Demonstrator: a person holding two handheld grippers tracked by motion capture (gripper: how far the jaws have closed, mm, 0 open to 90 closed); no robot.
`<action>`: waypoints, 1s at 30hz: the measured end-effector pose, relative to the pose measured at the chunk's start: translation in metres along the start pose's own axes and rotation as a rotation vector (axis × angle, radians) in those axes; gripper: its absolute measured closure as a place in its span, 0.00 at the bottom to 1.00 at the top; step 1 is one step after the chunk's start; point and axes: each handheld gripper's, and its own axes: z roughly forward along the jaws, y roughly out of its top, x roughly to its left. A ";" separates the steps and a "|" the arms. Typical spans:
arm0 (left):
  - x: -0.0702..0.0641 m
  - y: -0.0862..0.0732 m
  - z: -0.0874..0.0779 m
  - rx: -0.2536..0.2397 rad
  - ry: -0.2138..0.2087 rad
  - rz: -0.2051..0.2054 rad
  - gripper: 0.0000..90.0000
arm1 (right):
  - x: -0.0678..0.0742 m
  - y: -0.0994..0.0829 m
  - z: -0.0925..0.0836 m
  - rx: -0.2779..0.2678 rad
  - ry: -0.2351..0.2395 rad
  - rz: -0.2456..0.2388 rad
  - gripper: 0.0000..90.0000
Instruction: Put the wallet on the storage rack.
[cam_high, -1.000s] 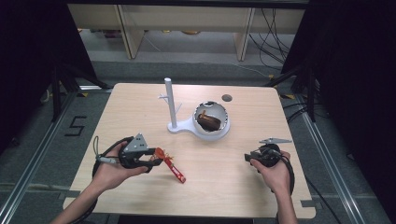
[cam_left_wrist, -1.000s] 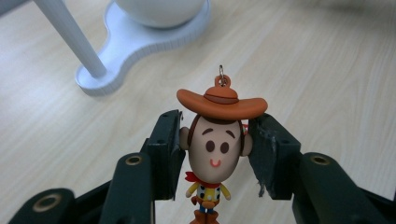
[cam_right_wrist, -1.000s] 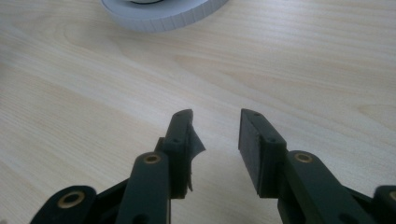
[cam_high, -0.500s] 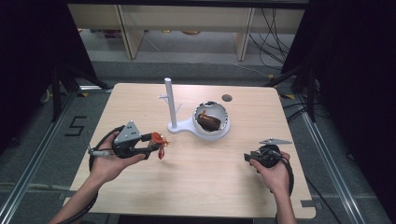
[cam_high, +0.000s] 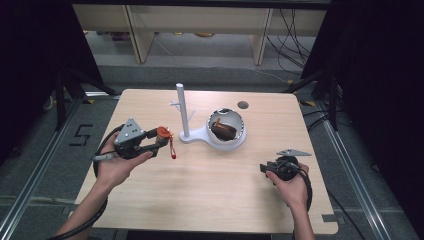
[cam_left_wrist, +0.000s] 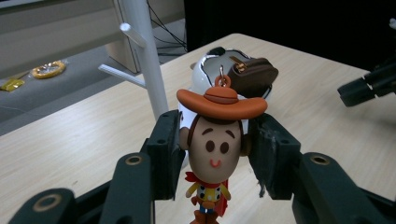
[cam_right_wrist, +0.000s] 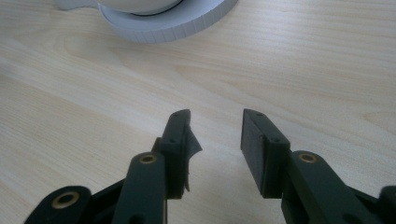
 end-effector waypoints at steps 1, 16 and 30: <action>0.001 0.000 0.000 -0.006 0.005 -0.001 0.61 | 0.000 0.000 0.000 0.001 -0.002 -0.003 0.70; 0.013 0.014 0.005 -0.081 0.054 -0.017 0.61 | 0.002 -0.001 0.002 -0.007 -0.007 0.006 0.70; 0.031 0.037 0.020 -0.100 0.071 -0.036 0.61 | 0.001 -0.002 0.000 -0.006 -0.016 0.007 0.69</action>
